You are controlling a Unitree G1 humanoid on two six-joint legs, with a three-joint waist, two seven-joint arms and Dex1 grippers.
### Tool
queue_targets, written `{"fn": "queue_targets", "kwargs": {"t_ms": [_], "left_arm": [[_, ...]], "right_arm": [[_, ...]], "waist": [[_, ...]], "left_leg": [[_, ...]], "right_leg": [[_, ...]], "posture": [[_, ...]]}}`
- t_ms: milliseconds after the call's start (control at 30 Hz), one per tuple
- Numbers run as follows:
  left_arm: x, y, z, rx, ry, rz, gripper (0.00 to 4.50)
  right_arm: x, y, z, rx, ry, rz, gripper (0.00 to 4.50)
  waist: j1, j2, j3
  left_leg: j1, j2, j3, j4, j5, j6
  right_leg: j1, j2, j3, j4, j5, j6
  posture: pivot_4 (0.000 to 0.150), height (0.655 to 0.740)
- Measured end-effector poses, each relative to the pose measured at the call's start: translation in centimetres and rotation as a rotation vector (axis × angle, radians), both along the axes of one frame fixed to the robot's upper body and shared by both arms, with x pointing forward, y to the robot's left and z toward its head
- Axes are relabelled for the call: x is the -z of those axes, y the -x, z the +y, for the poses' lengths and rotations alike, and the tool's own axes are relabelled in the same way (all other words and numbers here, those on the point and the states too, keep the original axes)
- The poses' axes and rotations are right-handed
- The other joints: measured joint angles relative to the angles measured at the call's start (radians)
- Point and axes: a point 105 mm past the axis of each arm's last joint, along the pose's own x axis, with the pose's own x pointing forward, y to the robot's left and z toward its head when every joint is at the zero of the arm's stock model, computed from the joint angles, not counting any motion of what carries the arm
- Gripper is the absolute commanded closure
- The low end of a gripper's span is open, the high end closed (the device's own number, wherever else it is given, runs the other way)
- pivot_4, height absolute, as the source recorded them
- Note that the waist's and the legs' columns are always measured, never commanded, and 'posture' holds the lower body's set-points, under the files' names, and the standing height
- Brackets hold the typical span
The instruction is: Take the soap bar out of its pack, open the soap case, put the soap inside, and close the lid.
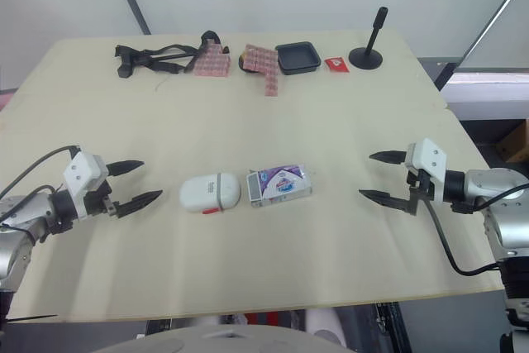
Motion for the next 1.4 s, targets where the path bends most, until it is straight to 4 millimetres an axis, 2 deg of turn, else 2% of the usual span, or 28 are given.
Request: {"fn": "queue_targets", "kwargs": {"t_ms": [233, 467, 733, 867, 967, 1133, 1233, 1400], "left_arm": [[-0.3, 0.7, -0.7, 0.091, 0.050, 0.003, 0.02], [0.0, 0.7, -0.4, 0.100, 0.066, 0.019, 0.02], [-0.7, 0.3, -0.6, 0.109, 0.068, -0.003, 0.02], [-2.5, 0.5, -2.9, 0.202, 0.103, -0.034, 0.02], [-3.6, 1.0, -5.0, 0.298, 0.119, -0.048, 0.02], [-3.1, 2.3, -7.0, 0.418, 0.114, -0.012, 0.02], [-2.8, 3.0, -8.2, 0.475, 0.123, 0.002, 0.02], [-2.4, 3.1, -8.8, 0.489, 0.134, 0.013, 0.02]], "right_arm": [[-0.2, 0.7, 0.6, -0.088, -0.011, 0.012, 0.00], [-0.3, 1.0, 0.7, -0.128, -0.004, 0.009, 0.00], [-0.7, 0.3, 0.8, -0.139, 0.017, -0.020, 0.00], [-2.3, -0.6, 2.7, -0.209, 0.043, -0.054, 0.00], [-2.9, -0.7, 5.0, -0.291, 0.075, -0.046, 0.00], [-2.5, -1.2, 7.8, -0.369, 0.137, -0.006, 0.00], [-2.5, -1.9, 10.3, -0.413, 0.142, -0.020, 0.00], [-1.5, -2.7, 11.5, -0.432, 0.174, -0.013, 0.00]], "waist": [[0.000, 0.000, 0.000], [-0.002, 0.000, 0.000], [-0.005, 0.000, 0.000], [-0.011, 0.000, 0.000], [-0.013, 0.000, 0.000], [-0.011, 0.000, 0.000], [-0.013, 0.000, 0.000], [-0.002, 0.000, 0.000]], "left_leg": [[0.001, 0.000, 0.000, 0.000, 0.000, 0.000], [0.001, 0.000, 0.000, 0.000, 0.000, 0.001], [0.001, 0.000, 0.000, 0.000, 0.001, 0.002], [0.001, 0.000, 0.000, 0.000, 0.001, 0.002], [0.001, 0.000, 0.000, 0.000, 0.001, 0.002], [0.000, 0.000, 0.001, 0.000, 0.001, 0.001], [0.000, 0.000, 0.001, 0.000, 0.002, 0.000], [0.000, 0.000, 0.002, 0.000, 0.002, -0.001]], "right_leg": [[0.000, 0.000, 0.000, 0.001, 0.000, 0.000], [-0.001, -0.003, 0.000, 0.002, -0.001, -0.001], [-0.002, -0.004, 0.000, 0.003, -0.002, -0.003], [-0.003, -0.004, -0.001, 0.006, -0.002, -0.003], [-0.003, 0.001, 0.000, 0.008, -0.002, -0.004], [-0.003, 0.001, 0.000, 0.008, -0.002, -0.003], [-0.003, 0.001, 0.000, 0.009, -0.002, -0.003], [-0.002, 0.001, 0.000, 0.009, -0.002, -0.003]], "posture": [[0.150, 0.7400], [0.150, 0.7400], [0.150, 0.7400], [0.150, 0.7400], [0.150, 0.7400], [0.150, 0.7400], [0.150, 0.7400], [0.150, 0.7400]]}}
